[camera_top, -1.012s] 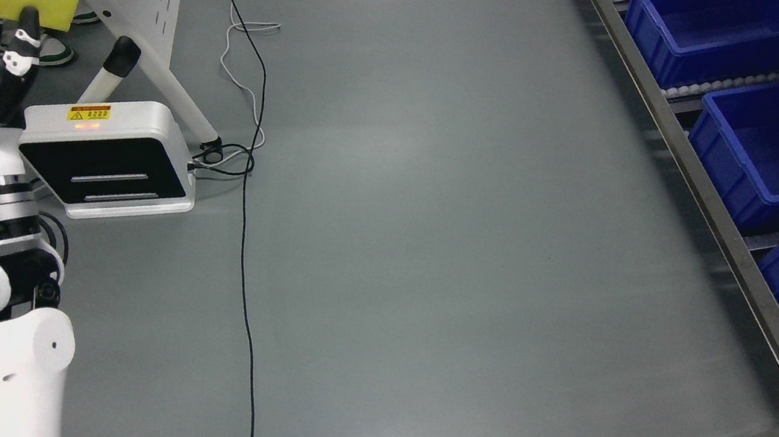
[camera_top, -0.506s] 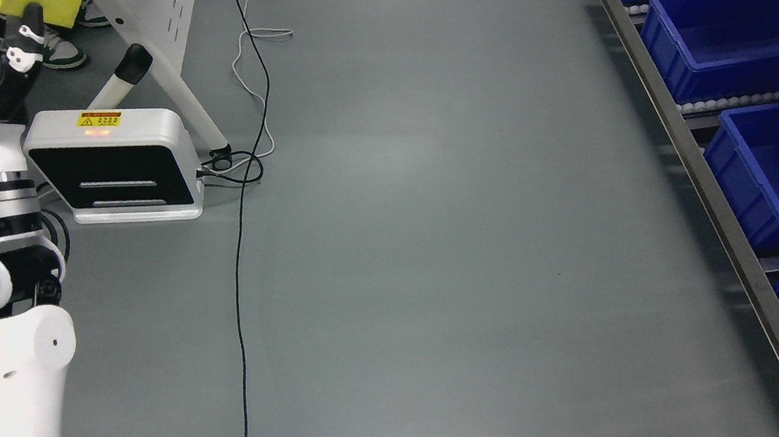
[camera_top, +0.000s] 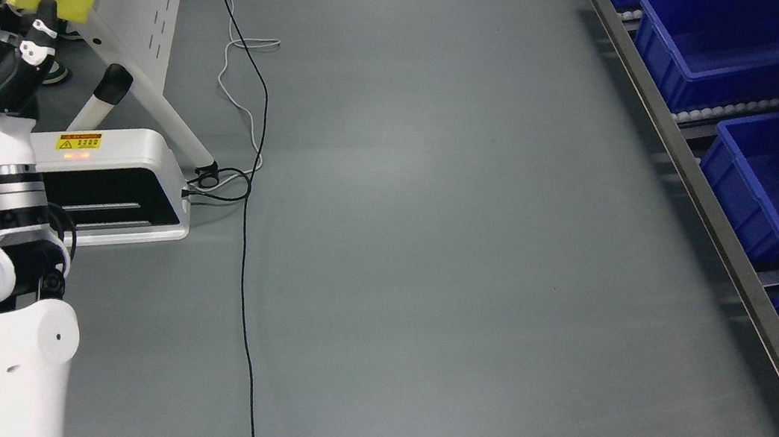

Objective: Move yellow foam block to right shelf middle
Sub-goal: 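Hold the cube up in the left hand while turning toward the bin shelves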

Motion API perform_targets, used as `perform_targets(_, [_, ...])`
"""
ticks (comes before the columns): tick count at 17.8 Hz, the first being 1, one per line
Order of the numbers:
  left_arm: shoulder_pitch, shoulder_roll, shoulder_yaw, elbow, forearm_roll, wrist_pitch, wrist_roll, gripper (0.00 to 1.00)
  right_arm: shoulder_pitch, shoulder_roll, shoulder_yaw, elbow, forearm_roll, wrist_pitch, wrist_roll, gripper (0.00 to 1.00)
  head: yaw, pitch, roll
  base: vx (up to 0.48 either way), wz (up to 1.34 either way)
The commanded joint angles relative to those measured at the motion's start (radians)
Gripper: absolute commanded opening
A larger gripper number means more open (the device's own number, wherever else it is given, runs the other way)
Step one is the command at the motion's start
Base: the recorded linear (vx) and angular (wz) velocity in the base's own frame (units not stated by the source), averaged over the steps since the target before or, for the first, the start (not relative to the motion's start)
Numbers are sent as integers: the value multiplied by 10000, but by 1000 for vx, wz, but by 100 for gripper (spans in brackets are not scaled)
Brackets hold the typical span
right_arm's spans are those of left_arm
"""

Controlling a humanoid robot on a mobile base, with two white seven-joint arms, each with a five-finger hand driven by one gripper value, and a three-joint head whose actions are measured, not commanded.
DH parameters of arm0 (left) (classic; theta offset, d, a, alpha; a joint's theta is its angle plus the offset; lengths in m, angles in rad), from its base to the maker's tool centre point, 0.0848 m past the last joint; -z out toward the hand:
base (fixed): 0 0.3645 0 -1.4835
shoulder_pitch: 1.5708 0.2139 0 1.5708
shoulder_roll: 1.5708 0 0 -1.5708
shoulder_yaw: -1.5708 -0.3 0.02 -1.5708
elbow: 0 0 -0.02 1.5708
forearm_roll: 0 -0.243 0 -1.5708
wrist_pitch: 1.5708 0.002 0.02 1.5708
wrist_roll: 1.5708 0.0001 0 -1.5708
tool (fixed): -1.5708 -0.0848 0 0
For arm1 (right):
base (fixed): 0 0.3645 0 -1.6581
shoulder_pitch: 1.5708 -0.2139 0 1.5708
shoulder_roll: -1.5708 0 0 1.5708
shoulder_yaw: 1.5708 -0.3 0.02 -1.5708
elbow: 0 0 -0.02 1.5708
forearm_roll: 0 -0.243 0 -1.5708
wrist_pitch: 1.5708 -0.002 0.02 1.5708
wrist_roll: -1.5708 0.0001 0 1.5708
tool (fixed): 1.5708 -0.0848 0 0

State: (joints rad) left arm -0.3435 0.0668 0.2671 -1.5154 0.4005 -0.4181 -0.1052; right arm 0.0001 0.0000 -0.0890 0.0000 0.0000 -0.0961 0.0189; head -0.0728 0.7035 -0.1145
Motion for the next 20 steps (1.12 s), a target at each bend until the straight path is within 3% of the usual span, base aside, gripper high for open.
perform_targets(1, [-93,-23,-110,-2,-17,85,-7,38,-32,-175,0,-175,0,-5,-5,100,0,0,0,167,-80])
perform_targets(20, [-430,-23,-248,-2,-32,177,9,38,-32,-175,0,-175,0,-5,-5,100,0,-1,0,238,-69])
